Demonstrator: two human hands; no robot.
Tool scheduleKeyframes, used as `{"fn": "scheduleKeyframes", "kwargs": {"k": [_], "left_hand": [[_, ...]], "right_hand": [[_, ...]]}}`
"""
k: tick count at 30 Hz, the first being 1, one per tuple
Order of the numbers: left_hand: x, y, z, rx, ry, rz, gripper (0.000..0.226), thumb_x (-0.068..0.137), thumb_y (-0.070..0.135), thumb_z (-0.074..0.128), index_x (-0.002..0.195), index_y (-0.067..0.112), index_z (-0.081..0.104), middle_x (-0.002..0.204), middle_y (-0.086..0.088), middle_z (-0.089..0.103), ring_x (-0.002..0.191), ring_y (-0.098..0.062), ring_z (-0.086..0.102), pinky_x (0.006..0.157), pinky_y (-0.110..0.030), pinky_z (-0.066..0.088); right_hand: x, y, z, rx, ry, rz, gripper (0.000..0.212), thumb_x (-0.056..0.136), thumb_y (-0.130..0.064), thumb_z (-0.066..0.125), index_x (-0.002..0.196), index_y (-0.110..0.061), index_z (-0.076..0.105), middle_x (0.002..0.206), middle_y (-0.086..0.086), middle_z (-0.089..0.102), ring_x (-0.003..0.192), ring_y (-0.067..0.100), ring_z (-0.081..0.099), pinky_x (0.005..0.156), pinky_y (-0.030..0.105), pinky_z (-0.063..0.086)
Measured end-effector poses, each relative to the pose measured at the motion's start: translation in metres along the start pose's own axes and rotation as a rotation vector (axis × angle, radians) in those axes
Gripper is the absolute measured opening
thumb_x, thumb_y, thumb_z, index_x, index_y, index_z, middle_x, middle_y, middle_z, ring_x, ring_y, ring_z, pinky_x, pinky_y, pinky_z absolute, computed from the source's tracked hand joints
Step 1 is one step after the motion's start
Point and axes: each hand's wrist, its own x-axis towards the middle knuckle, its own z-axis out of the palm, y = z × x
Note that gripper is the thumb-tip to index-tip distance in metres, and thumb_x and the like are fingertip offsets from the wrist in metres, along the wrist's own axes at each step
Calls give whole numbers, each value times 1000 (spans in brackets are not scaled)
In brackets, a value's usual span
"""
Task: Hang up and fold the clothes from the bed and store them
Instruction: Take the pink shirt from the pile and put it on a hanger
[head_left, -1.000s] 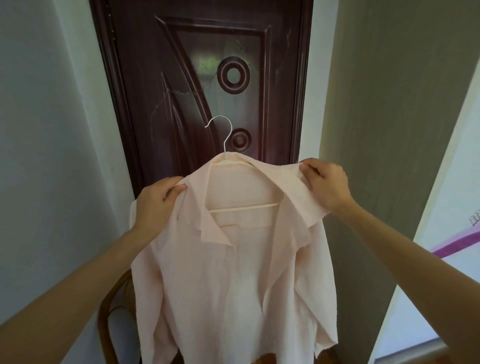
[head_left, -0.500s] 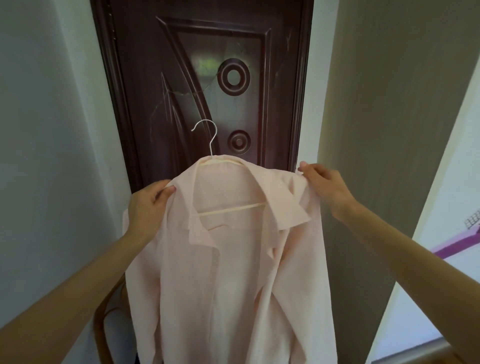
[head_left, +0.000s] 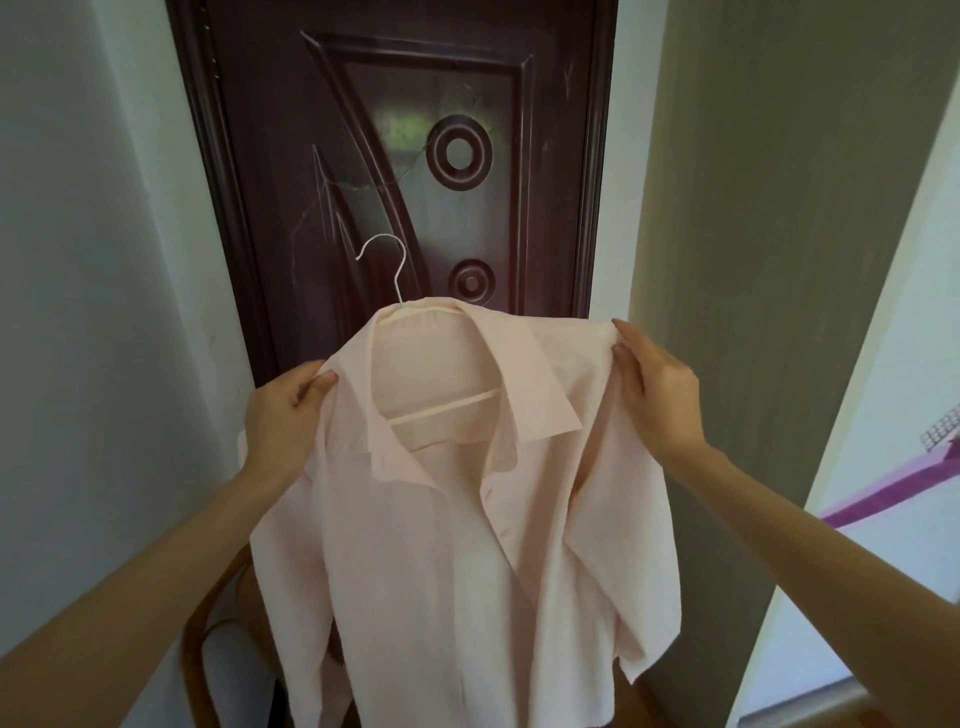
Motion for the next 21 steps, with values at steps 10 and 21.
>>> {"fn": "scheduleKeyframes", "kwargs": {"k": [10,21], "left_hand": [[-2,-2,-6,70,-18,152,25,97,14,57,118,6,68,101,2,66,93,-20,62,84,-30,48],[-4,2,0,124,18,83,26,98,20,56,117,10,70,103,-2,70,93,-18,60,85,-30,43]], "right_hand": [[43,-1,-20,523,-376,572,22,91,-15,50,72,-5,50,68,4,46,62,16,38,59,29,31],[40,-12,-24,620,-669,252,23,96,-22,62,113,-14,74,111,-3,74,104,10,67,94,24,50]]}}
